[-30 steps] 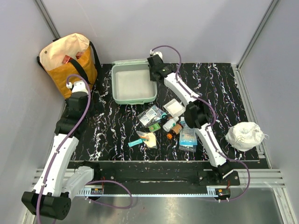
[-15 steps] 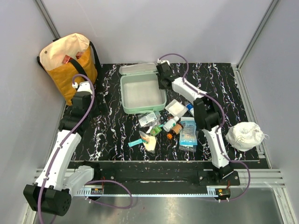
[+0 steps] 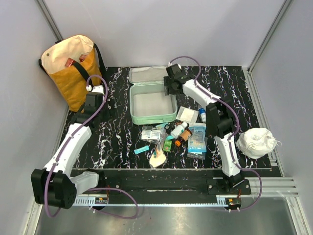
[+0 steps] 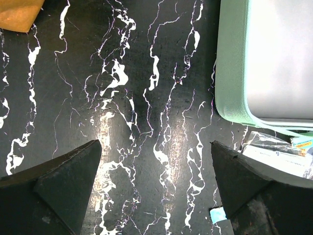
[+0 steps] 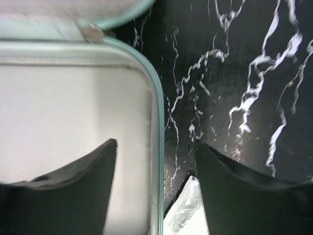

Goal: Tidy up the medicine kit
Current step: Move the medicine box to the center of the board, then adjust the medical item at the center of the board.

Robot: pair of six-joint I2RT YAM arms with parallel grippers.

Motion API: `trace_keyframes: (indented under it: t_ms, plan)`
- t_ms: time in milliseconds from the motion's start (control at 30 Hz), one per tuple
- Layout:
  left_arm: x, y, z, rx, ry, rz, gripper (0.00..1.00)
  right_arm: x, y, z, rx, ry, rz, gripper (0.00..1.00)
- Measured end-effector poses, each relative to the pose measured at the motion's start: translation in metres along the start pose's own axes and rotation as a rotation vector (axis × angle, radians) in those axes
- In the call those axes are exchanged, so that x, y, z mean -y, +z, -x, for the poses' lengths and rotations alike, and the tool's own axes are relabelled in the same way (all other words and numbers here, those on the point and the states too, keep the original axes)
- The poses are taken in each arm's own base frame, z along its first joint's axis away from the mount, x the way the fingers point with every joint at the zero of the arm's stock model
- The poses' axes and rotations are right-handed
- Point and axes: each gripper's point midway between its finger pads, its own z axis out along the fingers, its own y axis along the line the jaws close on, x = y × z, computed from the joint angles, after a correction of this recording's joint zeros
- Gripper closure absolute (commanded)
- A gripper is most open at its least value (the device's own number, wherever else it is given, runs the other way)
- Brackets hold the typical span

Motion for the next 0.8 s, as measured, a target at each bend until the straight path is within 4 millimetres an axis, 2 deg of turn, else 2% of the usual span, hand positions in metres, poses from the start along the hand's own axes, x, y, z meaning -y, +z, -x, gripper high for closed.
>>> trace_keyframes:
  t_ms: [67,167,233,300,367,433,533,667,733,800]
  plan:
    - [0.000,0.003,-0.003,-0.013,0.007,-0.001,0.01,-0.001,-0.008,0.014,0.023,0.001,0.005,0.16]
    - [0.002,0.003,-0.003,-0.015,0.020,-0.011,0.01,-0.001,-0.026,0.039,0.075,0.015,0.014,0.15]
    - [0.003,0.003,-0.003,-0.014,0.027,-0.018,0.01,0.005,-0.044,0.046,0.096,0.033,0.014,0.14]
    - [0.003,0.004,-0.004,-0.016,0.028,-0.022,0.01,0.014,-0.072,0.046,0.109,0.069,0.016,0.12]
    - [0.004,0.006,-0.006,-0.015,0.028,-0.030,0.01,0.022,-0.101,0.036,0.113,0.113,0.024,0.13]
    - [0.008,0.008,-0.011,-0.024,0.028,-0.053,0.01,0.031,-0.135,0.008,0.093,0.181,0.045,0.14]
    - [0.015,0.008,-0.014,-0.030,0.030,-0.098,0.01,0.040,-0.167,-0.046,0.032,0.279,0.081,0.14]
    - [0.027,0.001,-0.008,-0.002,0.052,-0.174,0.01,0.048,-0.181,-0.134,-0.120,0.388,0.097,0.15]
    - [0.032,-0.003,-0.004,0.021,0.059,-0.208,0.01,0.051,-0.184,-0.157,-0.167,0.421,0.088,0.17]
    - [0.039,-0.007,0.002,0.046,0.060,-0.249,0.01,0.050,-0.187,-0.165,-0.191,0.456,0.092,0.18]
